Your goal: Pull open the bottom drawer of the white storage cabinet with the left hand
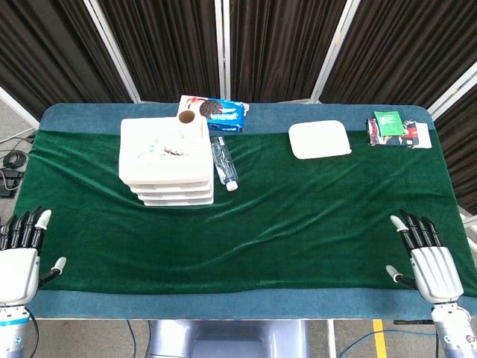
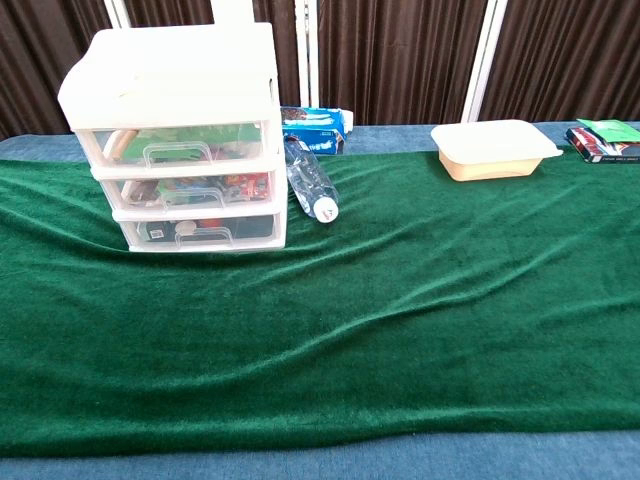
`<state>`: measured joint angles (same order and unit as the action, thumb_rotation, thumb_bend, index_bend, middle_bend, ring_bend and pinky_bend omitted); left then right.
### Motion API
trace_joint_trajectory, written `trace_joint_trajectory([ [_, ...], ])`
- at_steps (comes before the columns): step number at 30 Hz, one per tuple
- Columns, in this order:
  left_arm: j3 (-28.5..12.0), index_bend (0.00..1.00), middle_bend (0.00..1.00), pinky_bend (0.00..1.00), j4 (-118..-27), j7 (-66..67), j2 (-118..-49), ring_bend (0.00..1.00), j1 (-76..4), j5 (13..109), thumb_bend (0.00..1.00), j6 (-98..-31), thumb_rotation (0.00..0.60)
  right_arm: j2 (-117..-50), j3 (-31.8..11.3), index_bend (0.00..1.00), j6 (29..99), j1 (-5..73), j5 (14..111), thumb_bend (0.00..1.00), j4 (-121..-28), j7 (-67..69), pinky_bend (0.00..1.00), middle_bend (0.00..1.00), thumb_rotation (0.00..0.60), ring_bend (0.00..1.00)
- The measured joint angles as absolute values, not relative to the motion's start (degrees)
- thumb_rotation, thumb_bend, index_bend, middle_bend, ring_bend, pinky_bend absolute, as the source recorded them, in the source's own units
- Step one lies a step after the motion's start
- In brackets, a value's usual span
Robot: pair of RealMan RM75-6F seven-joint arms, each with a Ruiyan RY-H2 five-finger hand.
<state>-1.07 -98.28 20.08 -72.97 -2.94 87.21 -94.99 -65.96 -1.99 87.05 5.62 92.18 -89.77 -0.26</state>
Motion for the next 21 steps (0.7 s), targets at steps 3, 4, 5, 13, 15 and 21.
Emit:
trace_joint_trajectory([
  [3,-1.3,0.0,0.0,0.0,-98.3,20.0,-73.0,0.0,-2.9,87.1,0.22,-94.6,0.6,-66.0,-1.9,0.04,86.8,5.7,92.2,0.07,-89.8,-0.4,0.0,0.0,0.6,0.0],
  [4,-1.3,0.0,0.0,0.0,-98.3,20.0,-73.0,0.0,-2.9,87.0,0.22,-94.4,0.6,-66.0,-1.9,0.04,86.8,5.7,92.2,0.07,-89.8,-0.5,0.0,0.0,0.6,0.0],
  [5,-1.3,0.0,0.0,0.0,-98.3,19.8,-73.0,0.0,-2.9,87.0,0.22,-94.3,0.6,-66.0,-1.9,0.04,86.8,5.7,92.3,0.07,-89.8,-0.5,0.0,0.0,0.6,0.0],
  [13,-1.6,0.0,0.0,0.0,-98.6,17.2,-72.9,0.0,-3.7,86.9,0.22,-91.7,0.6,-66.0,-2.1,0.04,86.4,5.9,91.8,0.07,-90.1,-0.4,0.0,0.0,0.6,0.0],
  [15,-1.9,0.0,0.0,0.0,-98.5,16.0,-73.0,0.0,-4.1,86.7,0.23,-90.9,0.6,-66.0,-2.1,0.04,86.5,5.9,91.8,0.07,-90.1,-0.3,0.0,0.0,0.6,0.0],
  [21,-3.6,0.0,0.63,0.5,-98.1,11.6,-74.7,0.52,-4.9,85.9,0.32,-90.5,0.6,-65.8,-2.0,0.04,86.5,5.8,91.7,0.07,-90.1,0.2,0.0,0.0,0.6,0.0],
])
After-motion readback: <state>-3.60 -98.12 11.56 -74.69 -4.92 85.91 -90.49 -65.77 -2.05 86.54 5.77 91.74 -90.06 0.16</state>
